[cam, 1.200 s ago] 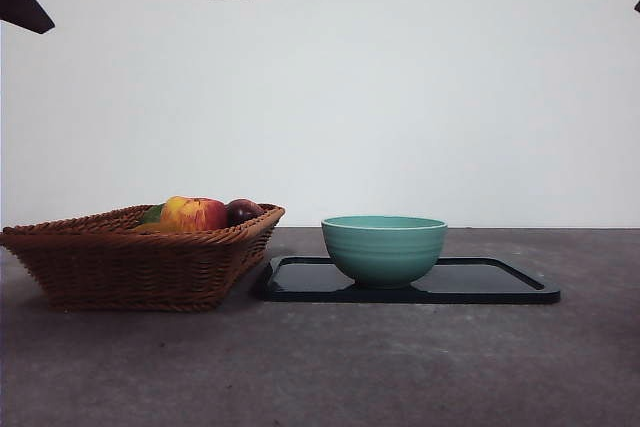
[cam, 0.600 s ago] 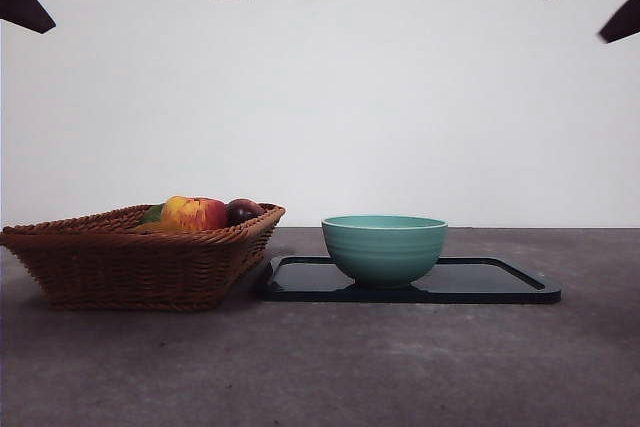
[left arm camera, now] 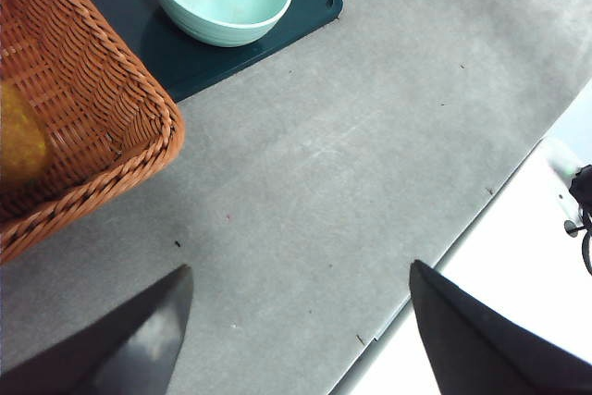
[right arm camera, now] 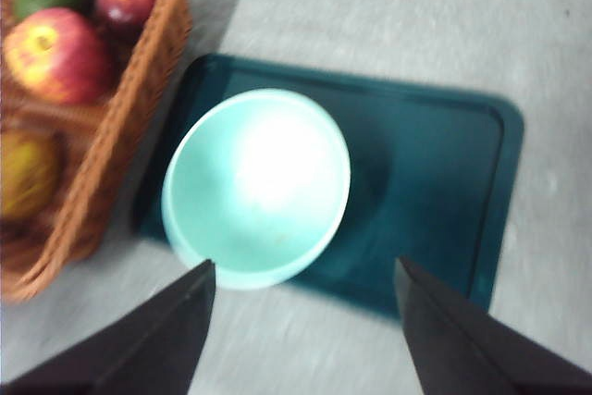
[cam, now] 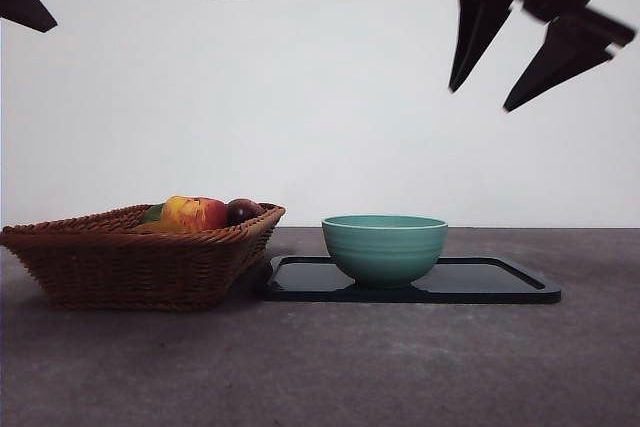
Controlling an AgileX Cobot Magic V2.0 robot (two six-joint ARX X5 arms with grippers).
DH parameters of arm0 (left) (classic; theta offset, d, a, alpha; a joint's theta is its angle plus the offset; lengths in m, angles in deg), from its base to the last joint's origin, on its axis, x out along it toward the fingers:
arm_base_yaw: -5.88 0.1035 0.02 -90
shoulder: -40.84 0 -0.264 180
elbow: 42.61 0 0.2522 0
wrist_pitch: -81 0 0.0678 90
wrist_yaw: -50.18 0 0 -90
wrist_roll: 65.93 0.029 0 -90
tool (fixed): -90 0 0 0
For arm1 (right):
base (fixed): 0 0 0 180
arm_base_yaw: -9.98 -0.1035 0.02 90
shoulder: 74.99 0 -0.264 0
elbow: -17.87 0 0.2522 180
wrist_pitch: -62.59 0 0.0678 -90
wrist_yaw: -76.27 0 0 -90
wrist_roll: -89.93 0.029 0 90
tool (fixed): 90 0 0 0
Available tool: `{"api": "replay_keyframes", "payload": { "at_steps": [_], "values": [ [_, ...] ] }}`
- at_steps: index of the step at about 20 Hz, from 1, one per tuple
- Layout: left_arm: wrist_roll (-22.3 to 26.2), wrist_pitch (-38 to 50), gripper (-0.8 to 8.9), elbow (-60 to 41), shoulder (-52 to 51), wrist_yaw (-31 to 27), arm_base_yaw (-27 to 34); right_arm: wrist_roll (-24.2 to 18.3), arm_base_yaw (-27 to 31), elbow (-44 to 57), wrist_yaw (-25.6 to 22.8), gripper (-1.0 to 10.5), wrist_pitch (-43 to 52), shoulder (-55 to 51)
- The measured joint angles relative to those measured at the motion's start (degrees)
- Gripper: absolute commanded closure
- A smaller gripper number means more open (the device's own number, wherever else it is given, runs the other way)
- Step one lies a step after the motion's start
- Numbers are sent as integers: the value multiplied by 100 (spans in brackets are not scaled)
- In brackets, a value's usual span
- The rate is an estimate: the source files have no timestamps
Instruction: Pick up the wifruite, put it on the bowl, pick up the plate, put it on desk
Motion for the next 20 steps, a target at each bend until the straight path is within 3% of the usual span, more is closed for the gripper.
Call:
{"api": "replay_keyframes", "payload": {
  "at_steps": [14,20],
  "values": [
    [0,0,442,0,0,0,0,-103,4,-238,146,642,1279,2247],
    [0,0,442,0,0,0,0,-149,4,-238,144,888,1567,2378]
  ]
}}
